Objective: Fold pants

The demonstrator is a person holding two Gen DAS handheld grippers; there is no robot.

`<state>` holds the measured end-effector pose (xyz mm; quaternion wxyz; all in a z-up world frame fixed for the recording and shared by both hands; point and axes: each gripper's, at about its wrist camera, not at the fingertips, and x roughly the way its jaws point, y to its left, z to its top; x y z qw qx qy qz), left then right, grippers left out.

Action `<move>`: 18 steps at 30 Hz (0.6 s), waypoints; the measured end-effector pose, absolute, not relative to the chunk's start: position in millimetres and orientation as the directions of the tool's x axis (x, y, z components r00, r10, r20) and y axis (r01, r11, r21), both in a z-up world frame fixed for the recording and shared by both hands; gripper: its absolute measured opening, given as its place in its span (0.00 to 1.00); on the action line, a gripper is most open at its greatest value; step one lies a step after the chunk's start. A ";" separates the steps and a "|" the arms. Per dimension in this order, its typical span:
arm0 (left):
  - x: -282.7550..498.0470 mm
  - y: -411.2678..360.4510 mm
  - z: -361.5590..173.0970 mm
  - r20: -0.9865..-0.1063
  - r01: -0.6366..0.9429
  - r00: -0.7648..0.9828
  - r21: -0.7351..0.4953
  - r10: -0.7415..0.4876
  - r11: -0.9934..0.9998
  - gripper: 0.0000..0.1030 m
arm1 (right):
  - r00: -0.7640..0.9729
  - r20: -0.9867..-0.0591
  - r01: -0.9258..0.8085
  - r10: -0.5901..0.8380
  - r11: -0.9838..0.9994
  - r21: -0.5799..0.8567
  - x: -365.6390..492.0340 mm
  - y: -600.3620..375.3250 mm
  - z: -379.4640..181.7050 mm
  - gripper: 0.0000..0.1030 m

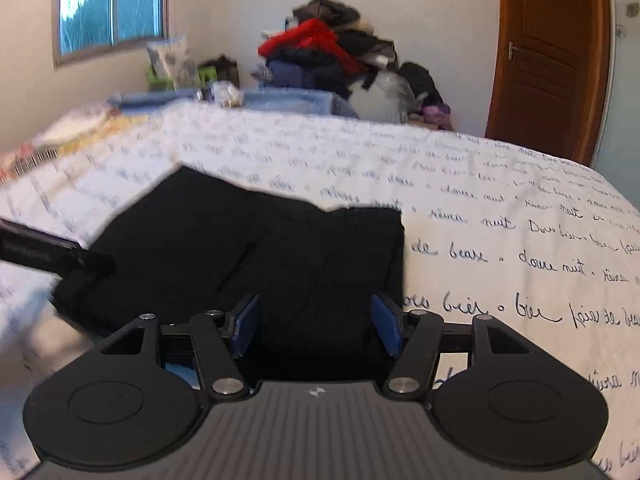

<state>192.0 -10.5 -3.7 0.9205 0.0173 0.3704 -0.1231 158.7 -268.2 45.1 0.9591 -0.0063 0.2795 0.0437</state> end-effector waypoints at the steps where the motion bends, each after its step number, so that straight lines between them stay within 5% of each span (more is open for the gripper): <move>1: 187.3 -12.9 -0.9 -0.680 0.225 0.707 -0.040 -0.191 0.974 0.73 | 0.847 -0.524 -0.100 0.094 0.995 0.017 154.8 -266.7 46.6 0.71; 8: 156.0 -27.2 3.9 -0.673 0.203 0.723 -0.006 -0.154 0.979 0.83 | 0.806 -0.588 -0.054 0.069 0.998 0.042 162.9 -267.2 34.9 0.76; 12: 141.5 -34.4 0.8 -0.676 0.193 0.726 0.022 -0.127 0.981 0.85 | 0.815 -0.576 -0.030 0.064 0.997 0.069 144.6 -260.5 46.7 0.90; 18: 125.1 -38.3 -7.1 -0.693 0.193 0.709 0.010 -0.132 0.981 0.87 | 0.816 -0.577 -0.005 0.030 0.999 0.045 118.4 -245.9 51.6 0.91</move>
